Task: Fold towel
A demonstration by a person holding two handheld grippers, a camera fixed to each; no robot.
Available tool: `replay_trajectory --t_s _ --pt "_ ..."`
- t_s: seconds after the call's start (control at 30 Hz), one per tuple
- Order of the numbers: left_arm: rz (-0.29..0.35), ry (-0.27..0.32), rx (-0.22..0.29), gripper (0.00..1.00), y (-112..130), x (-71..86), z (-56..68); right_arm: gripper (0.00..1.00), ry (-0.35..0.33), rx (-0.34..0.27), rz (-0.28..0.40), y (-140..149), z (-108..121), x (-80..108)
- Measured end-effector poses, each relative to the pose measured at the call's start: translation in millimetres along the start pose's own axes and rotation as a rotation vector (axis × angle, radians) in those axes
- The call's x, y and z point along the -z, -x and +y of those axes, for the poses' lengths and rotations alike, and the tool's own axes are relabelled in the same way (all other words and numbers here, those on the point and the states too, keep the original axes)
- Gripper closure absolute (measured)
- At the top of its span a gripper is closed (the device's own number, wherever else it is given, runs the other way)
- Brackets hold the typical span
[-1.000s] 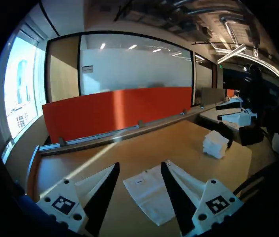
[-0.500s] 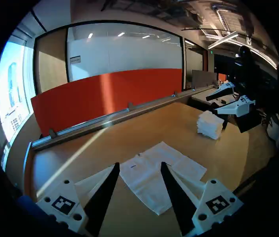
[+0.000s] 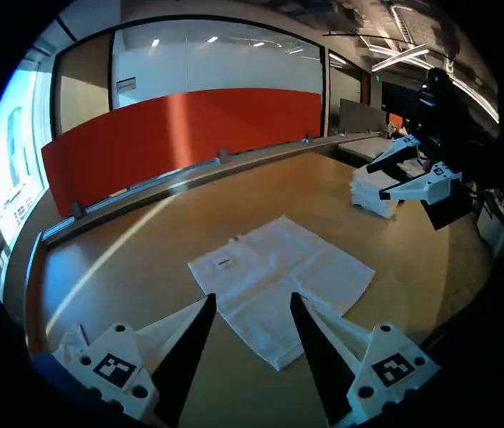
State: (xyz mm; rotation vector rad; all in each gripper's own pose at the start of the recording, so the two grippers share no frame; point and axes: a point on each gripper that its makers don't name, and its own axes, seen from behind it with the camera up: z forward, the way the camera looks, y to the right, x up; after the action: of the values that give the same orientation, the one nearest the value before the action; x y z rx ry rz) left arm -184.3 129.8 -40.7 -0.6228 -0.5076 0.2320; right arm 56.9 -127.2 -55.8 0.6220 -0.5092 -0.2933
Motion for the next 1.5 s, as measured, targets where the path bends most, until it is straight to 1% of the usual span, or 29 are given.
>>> replay_trajectory --t_s 0.17,0.27,0.47,0.73,0.93,1.07,1.17,1.37,1.47,1.5 --pt "-0.048 0.002 -0.007 0.24 29.2 -15.8 3.5 0.0 -0.006 -0.012 -0.033 25.7 -4.0 -12.7" --pt "-0.095 0.005 -0.01 0.24 51.8 -26.8 6.2 0.0 -0.009 -0.012 -0.053 41.9 -7.1 -18.8" --pt "-0.161 0.027 -0.015 0.24 87.3 -45.3 17.6 0.0 -0.026 -0.007 -0.091 69.8 -15.9 -27.3" --pt "-0.232 0.049 -0.05 0.24 121.6 -62.4 26.8 0.0 -0.04 -0.024 -0.146 105.7 -22.3 -37.5" --pt "-0.281 0.07 -0.062 0.24 144.5 -70.7 35.8 0.0 -0.059 -0.038 -0.192 134.5 -28.6 -41.0" --pt "-0.305 0.081 -0.062 0.24 156.1 -75.3 40.6 0.0 -0.074 -0.04 -0.225 153.8 -32.6 -42.7" --pt "-0.314 0.083 -0.058 0.24 160.9 -78.7 41.5 0.0 -0.089 -0.036 -0.25 167.5 -36.5 -44.0" --pt "-0.307 0.089 -0.043 0.24 160.4 -79.8 41.8 0.01 -0.112 -0.031 -0.287 186.9 -42.1 -45.8" --pt "-0.296 0.088 -0.055 0.24 160.3 -79.6 41.2 0.02 -0.112 -0.029 -0.29 189.9 -42.2 -46.8" --pt "-0.295 0.086 -0.052 0.24 160.5 -79.4 41.0 0.03 -0.113 -0.028 -0.292 190.7 -42.4 -46.9"
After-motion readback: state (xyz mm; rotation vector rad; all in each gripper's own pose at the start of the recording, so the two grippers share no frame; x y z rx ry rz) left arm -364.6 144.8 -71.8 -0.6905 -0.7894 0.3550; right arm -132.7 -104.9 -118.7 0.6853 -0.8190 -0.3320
